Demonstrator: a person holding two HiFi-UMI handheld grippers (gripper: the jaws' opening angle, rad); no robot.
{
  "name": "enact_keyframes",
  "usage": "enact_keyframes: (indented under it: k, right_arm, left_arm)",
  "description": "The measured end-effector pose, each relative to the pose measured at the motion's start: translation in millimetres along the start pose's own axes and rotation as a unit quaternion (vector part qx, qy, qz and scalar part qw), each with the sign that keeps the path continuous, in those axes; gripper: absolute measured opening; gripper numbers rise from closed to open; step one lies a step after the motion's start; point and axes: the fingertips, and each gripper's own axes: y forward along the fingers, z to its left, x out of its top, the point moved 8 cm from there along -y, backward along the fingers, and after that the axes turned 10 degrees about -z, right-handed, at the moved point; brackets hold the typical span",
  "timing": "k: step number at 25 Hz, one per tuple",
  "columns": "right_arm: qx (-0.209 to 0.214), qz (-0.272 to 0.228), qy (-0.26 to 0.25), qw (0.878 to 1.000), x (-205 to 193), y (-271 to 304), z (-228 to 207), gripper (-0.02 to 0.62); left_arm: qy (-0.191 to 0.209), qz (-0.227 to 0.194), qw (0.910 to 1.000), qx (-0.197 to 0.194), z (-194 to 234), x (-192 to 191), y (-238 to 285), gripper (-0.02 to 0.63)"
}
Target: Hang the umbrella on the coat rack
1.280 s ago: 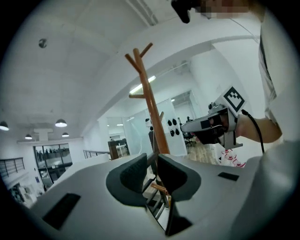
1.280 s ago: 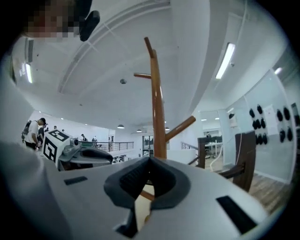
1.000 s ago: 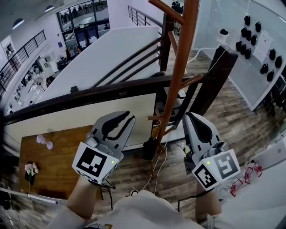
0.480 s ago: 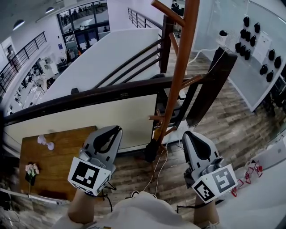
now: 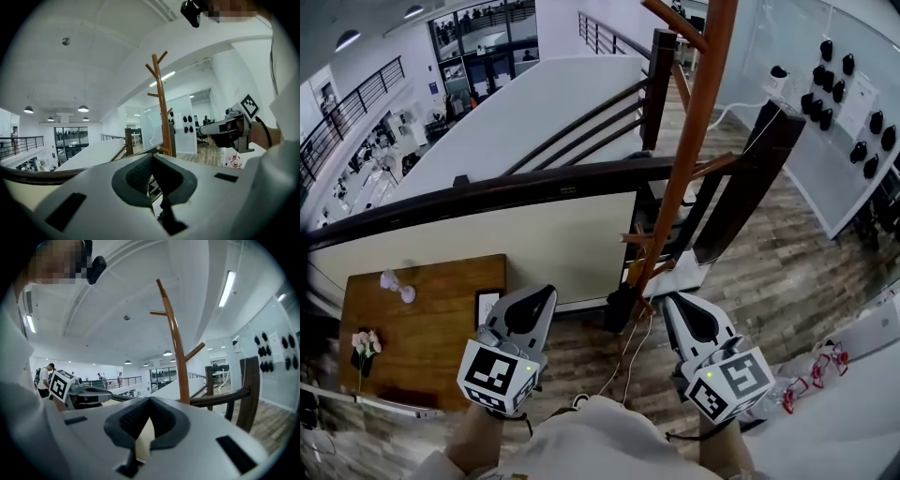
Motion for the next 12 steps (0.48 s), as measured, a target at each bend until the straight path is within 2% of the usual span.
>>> enact_keyframes:
  k: [12]
  right_arm:
    - [0.026, 0.003, 0.008, 1.0, -3.4, 9.7, 7.7, 0.004]
  left_arm:
    - [0.005, -0.005, 0.9999, 0.008, 5.0, 6.5, -6.4, 0.003]
